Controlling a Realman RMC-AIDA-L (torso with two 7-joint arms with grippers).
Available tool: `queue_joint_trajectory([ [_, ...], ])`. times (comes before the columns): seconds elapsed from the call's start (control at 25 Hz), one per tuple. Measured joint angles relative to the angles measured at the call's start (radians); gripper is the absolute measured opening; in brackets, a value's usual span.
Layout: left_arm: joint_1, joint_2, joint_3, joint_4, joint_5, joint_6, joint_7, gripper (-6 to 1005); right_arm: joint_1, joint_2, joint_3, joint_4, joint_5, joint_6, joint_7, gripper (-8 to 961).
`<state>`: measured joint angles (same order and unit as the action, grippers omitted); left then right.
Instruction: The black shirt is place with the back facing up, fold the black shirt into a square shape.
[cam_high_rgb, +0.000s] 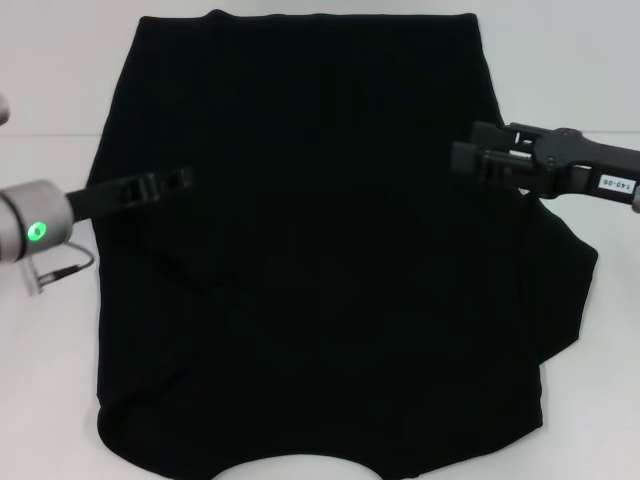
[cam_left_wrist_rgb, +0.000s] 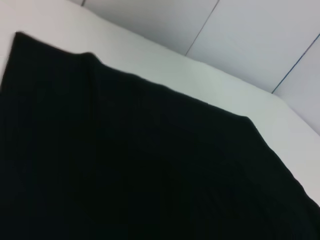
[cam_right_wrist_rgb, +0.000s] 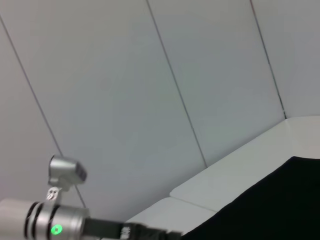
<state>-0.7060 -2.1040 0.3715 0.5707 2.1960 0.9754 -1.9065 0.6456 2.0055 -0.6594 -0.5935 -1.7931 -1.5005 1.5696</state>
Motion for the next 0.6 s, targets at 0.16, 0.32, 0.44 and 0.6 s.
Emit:
queue_joint_trajectory([
  [0.16, 0.052, 0.005, 0.000, 0.021, 0.004, 0.043, -0.055, 491, -0.004, -0.009, 0.014, 0.004, 0.000, -0.007, 0.004, 703],
  [0.32, 0.092, 0.002, -0.001, 0.035, 0.007, 0.081, -0.099, 639, -0.005, -0.010, 0.014, 0.005, -0.001, -0.008, 0.005, 703],
  [0.44, 0.110, 0.003, -0.001, 0.051, 0.025, 0.143, -0.136, 769, -0.005, -0.010, 0.014, 0.002, -0.002, -0.005, 0.010, 703],
  [0.6, 0.111, 0.003, 0.000, 0.065, 0.086, 0.224, -0.173, 851, -0.005, -0.012, 0.014, 0.001, -0.003, -0.006, 0.011, 702],
])
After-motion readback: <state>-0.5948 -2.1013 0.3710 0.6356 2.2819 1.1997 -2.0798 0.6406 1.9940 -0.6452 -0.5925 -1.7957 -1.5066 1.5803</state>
